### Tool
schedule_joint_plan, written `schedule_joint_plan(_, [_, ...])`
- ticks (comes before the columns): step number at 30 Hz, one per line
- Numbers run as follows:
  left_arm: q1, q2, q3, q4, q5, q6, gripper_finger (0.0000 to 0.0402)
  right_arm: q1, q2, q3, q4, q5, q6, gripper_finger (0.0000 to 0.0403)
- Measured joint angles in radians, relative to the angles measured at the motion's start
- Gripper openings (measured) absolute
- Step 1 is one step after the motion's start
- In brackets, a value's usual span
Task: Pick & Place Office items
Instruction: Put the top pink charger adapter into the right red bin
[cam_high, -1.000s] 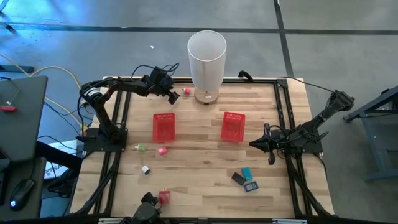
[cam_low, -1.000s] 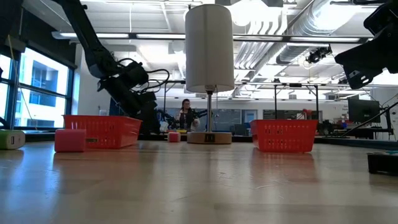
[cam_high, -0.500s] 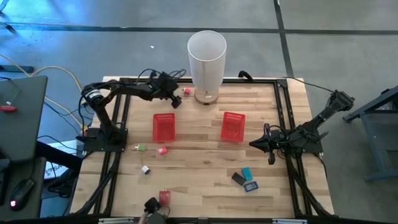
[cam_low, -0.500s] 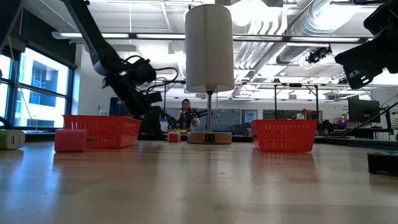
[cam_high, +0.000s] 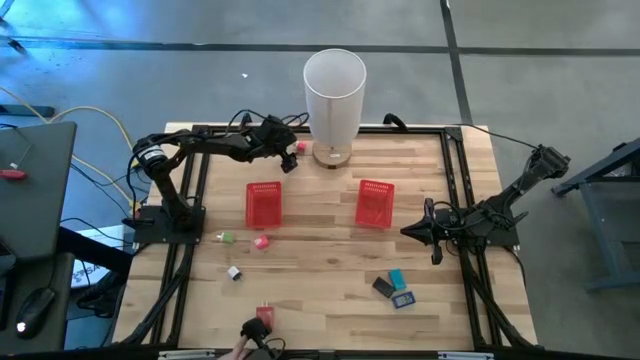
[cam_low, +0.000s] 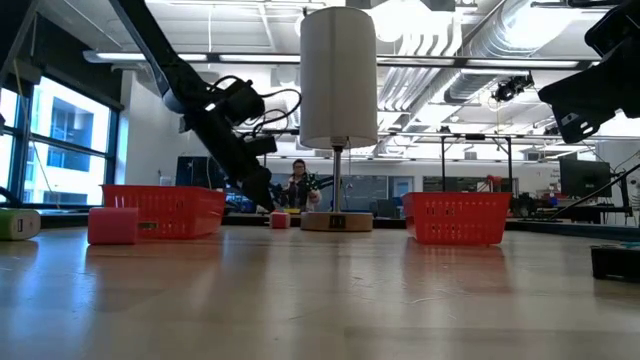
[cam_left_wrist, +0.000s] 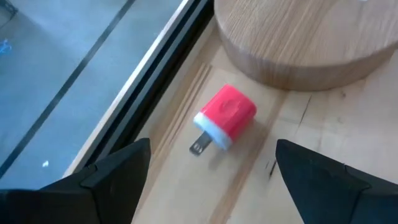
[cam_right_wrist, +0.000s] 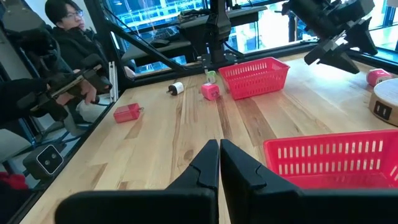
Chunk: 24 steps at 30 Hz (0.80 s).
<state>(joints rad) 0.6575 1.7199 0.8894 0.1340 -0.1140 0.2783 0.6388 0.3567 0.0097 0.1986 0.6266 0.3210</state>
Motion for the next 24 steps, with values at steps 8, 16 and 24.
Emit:
schedule_joint_plan(8, [0.008,0.000,0.000,0.009,0.005,0.016,0.0339,0.000,0.000,0.000,-0.009,0.000,0.000,0.0002])
schedule_joint_plan(16, [0.008,0.000,0.000,0.021,-0.013,0.054,0.0340,0.000,0.000,0.000,-0.009,0.000,0.000,0.0002])
schedule_joint_plan(24, [0.030,0.000,0.000,0.015,-0.016,-0.114,0.0340,0.000,0.000,0.000,-0.009,-0.001,0.000,0.0002])
